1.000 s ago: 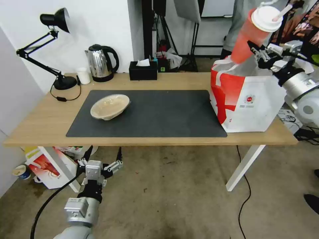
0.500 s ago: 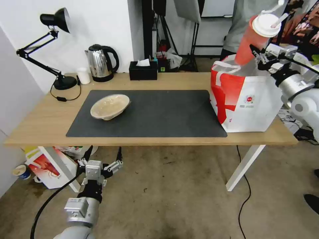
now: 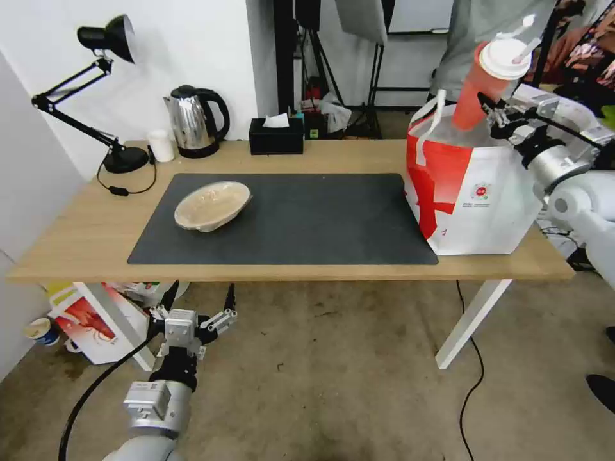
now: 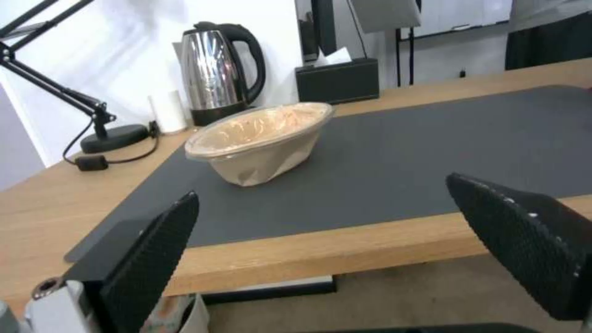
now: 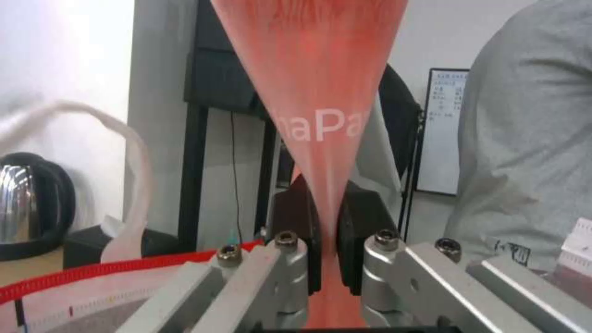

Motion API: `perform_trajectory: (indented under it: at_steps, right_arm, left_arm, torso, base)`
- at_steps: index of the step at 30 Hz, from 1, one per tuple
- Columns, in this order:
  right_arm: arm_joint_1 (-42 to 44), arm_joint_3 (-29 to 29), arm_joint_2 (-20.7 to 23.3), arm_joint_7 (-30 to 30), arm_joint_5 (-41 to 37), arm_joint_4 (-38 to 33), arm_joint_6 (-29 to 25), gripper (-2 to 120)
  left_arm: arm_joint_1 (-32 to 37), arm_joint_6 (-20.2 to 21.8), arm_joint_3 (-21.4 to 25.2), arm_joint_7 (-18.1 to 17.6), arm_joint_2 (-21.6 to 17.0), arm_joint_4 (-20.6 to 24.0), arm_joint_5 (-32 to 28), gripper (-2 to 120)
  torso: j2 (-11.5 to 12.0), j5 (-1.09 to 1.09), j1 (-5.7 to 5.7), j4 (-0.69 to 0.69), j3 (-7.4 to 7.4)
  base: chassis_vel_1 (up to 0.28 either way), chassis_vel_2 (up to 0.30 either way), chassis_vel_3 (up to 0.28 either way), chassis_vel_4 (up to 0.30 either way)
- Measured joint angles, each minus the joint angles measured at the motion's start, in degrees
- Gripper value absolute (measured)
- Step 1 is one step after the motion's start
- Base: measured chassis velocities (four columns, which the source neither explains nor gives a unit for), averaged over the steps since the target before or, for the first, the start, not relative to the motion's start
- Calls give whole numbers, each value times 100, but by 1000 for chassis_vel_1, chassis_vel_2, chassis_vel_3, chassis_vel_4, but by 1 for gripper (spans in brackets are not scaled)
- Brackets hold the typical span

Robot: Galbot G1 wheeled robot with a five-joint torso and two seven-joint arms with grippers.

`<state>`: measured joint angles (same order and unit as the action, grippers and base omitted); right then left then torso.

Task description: Pick up the trash from the table and place it into the takeout bag.

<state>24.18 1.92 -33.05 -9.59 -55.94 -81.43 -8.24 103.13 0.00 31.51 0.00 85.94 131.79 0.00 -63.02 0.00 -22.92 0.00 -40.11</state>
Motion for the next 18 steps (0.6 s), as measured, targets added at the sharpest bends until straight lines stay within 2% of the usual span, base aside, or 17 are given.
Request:
perform_trajectory:
  at_steps: [6,10,12,14,16,18]
  right_arm:
    - [85,-9,91,147,24,-136,133,5]
    - [148,13,157,243,6,-291,215,17]
    - [209,42,226,317,-28,-462,277,28]
    - [217,46,234,326,-36,-482,285,30]
    - [323,113,328,397,-133,-690,351,43]
    - [346,130,340,404,-142,-720,359,44]
  left_arm:
    - [0,0,0,0,0,0,0,100]
    - [0,0,0,0,0,0,0,100]
    - [0,0,0,0,0,0,0,100]
    - [0,0,0,0,0,0,0,100]
    - [0,0,0,0,0,0,0,100]
    - [0,0,0,0,0,0,0,100]
  torso:
    - [0,0,0,0,0]
    - [0,0,0,-1,0]
    - [0,0,0,0,0]
    - [0,0,0,0,0]
    - [0,-1,0,0,0]
    - [0,-1,0,0,0]
  base:
    - [0,0,0,0]
    - [0,0,0,0]
    - [0,0,0,0]
    - [0,0,0,0]
    - [0,0,0,0]
    - [0,0,0,0]
